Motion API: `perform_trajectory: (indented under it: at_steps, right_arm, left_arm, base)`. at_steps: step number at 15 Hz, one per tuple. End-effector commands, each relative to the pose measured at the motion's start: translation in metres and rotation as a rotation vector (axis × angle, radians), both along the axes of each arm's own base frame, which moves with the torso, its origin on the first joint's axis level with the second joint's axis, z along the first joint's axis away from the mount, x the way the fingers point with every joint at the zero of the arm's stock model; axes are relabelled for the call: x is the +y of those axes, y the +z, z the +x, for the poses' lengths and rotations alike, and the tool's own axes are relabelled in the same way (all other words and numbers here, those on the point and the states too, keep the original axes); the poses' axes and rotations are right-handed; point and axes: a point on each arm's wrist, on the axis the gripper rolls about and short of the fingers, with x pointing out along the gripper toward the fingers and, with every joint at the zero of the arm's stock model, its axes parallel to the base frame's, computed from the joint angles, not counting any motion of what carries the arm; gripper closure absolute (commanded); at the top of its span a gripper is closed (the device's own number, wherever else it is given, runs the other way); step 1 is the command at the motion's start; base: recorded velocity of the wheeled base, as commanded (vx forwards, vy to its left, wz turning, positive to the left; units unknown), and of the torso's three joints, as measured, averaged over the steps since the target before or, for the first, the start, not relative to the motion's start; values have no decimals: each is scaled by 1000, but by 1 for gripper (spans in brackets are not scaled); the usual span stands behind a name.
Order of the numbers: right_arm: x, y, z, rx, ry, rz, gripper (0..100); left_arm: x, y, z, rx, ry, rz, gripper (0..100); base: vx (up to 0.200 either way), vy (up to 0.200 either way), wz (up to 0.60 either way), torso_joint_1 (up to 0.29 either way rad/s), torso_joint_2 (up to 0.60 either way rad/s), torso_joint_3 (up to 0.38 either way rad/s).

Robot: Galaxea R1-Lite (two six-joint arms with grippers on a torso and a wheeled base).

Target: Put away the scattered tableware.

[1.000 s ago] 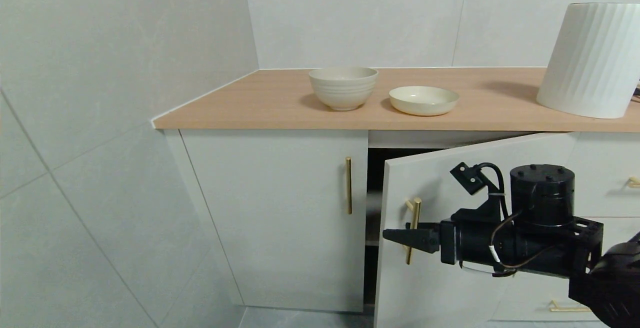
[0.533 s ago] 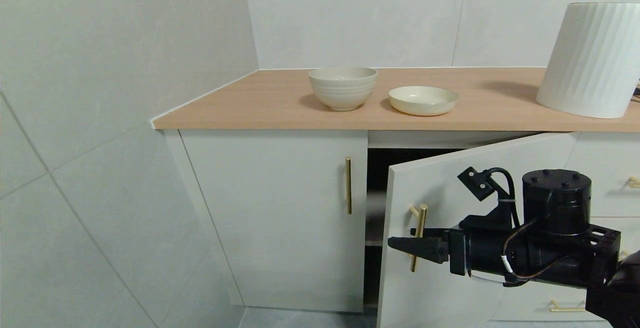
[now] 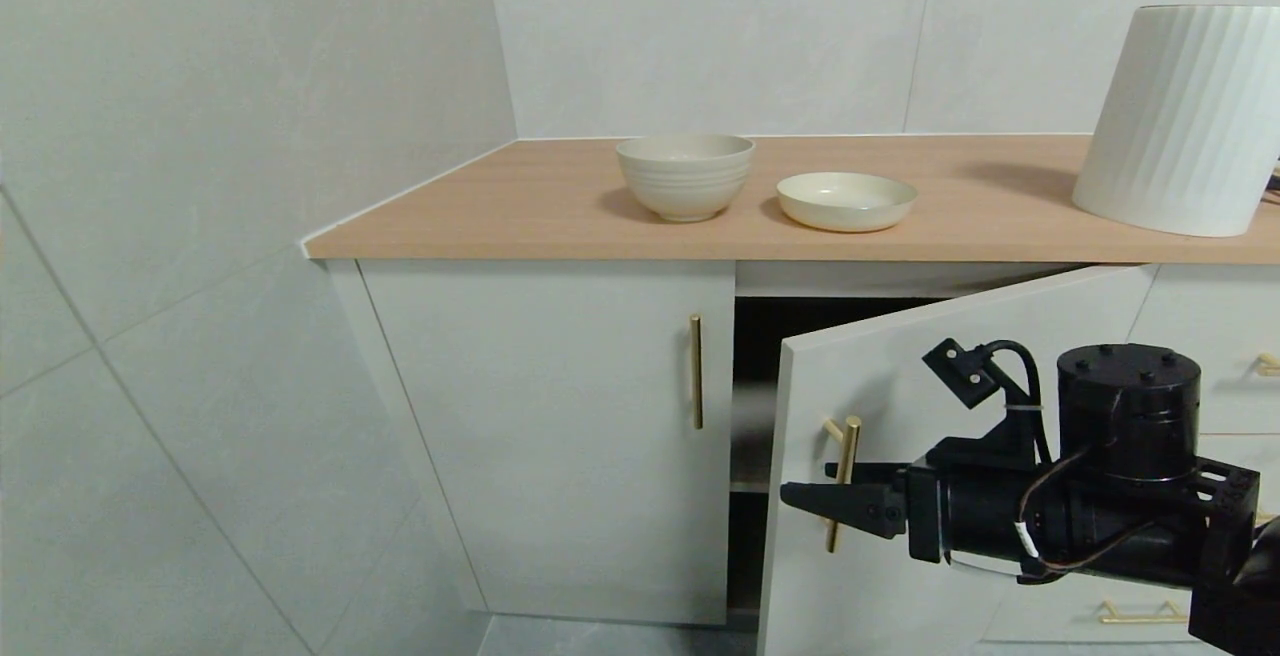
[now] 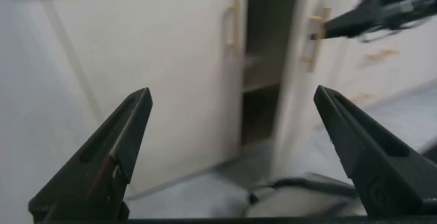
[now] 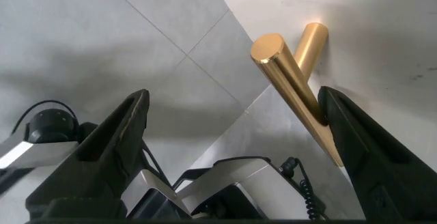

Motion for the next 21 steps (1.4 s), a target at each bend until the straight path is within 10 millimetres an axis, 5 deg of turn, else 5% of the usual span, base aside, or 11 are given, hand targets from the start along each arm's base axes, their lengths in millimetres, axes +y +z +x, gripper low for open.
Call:
perform_trajectory:
  at_steps: [1,5,10,14,21]
  right_arm:
    - [1,-1,-1,4,7,-1,0]
    - [1,-1,-1,6,8,-3,0]
    - [0,-2,-2,8,9,-5,0]
    - [1,-3,-2,9,9,-9,0]
    - [0,-4,-1,13,8,-11,0]
  left_arm:
    - [-2,44,65,207,-106,-16,0]
    - [-12,47,140,313,-275,-24,0]
    - [-24,8,231,446,-284,-67,0]
    - [-35,-25,260,552,-307,-75,0]
    - [-56,-39,256,617,-385,-49,0]
  base:
    - [0,0,0,0,0,0]
    - [0,0,0,0,0,0]
    - [0,0,0,0,0,0]
    - [0,0,0,0,0,0]
    - [0,0,0,0,0,0]
